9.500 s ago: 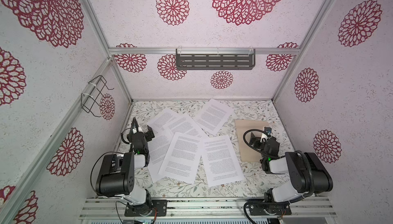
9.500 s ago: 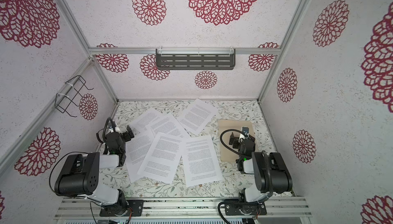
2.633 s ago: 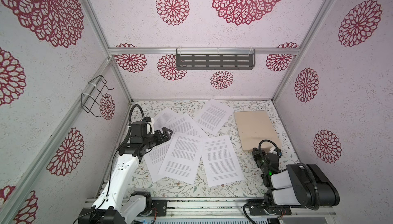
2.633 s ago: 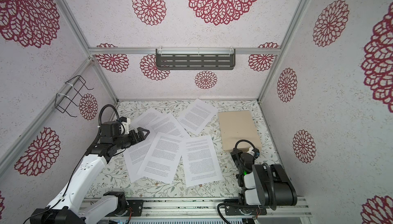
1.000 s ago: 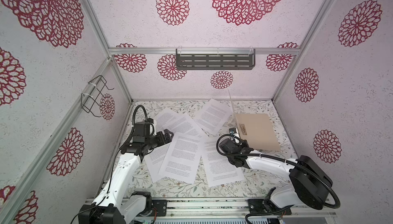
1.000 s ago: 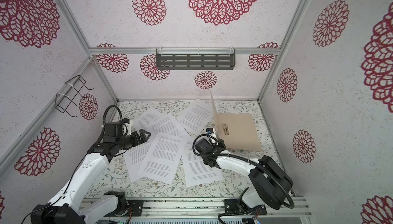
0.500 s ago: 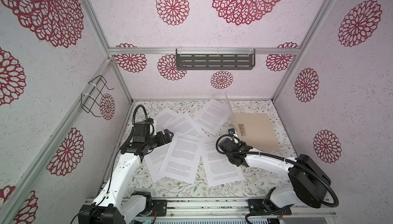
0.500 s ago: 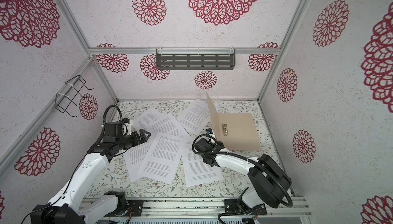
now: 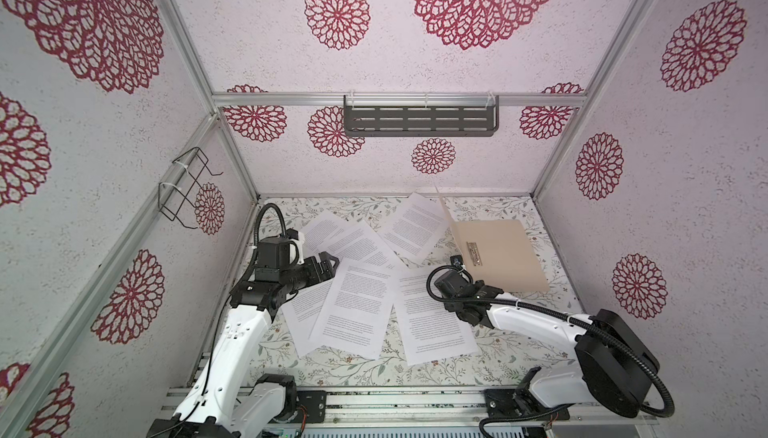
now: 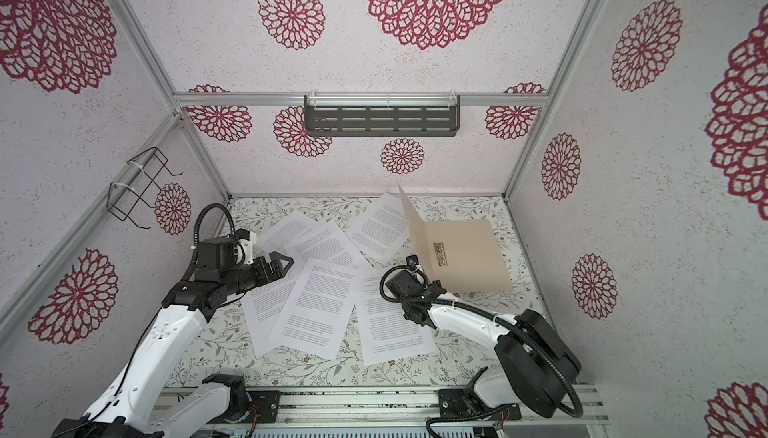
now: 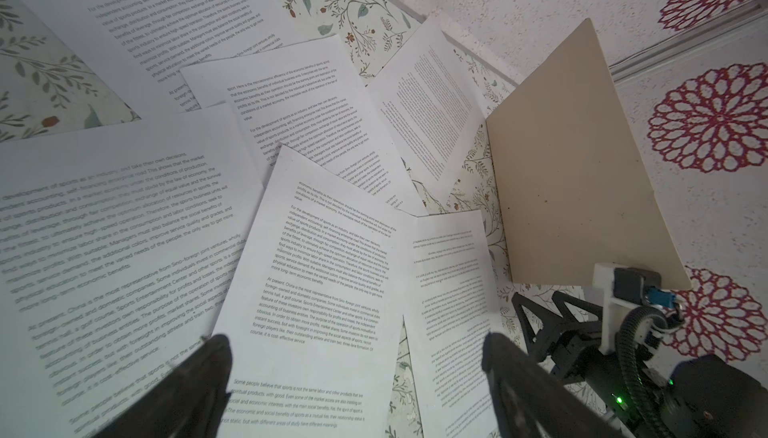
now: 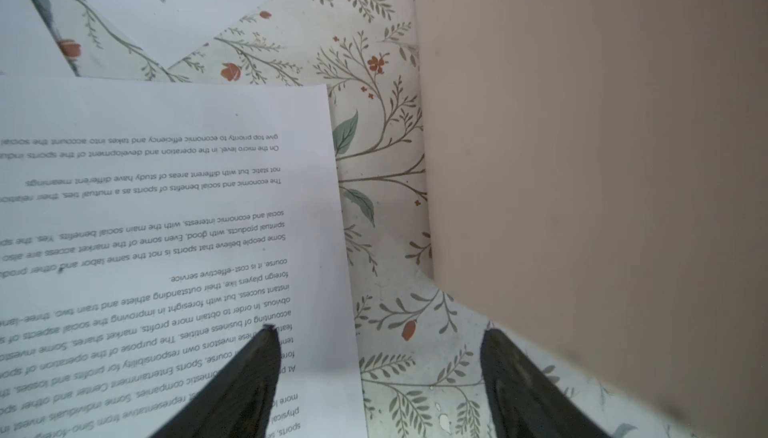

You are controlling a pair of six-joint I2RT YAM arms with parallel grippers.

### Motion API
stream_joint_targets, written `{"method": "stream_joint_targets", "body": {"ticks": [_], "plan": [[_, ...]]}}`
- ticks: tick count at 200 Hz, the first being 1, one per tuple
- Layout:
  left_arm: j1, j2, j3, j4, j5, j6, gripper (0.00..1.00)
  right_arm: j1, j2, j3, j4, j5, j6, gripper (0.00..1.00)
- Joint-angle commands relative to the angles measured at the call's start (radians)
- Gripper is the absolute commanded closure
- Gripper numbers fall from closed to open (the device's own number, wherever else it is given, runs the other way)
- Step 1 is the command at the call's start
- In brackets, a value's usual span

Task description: Put the files into the folder

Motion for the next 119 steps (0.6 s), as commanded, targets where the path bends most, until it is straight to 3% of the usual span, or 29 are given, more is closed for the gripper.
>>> {"method": "stream_joint_targets", "body": {"ticks": [1,32,80,119], "plan": [[-0.01,-0.032,0.039,-0.036,0.041,-0.02,0.03,-0.038,0.065,0.045,-0.031,-0.078,0.065,0.13],[-0.01,-0.085,0.064,-0.028,0.096,-0.076,0.03,-0.099,0.105,0.052,-0.041,-0.163,0.138,0.02],[-0.016,-0.092,0.094,-0.015,0.136,-0.12,0.03,-0.151,0.116,0.075,-0.038,-0.218,0.128,0.02],[-0.019,-0.054,0.126,-0.014,0.133,-0.121,0.03,-0.051,0.067,0.078,-0.041,-0.285,0.125,0.03]]}}
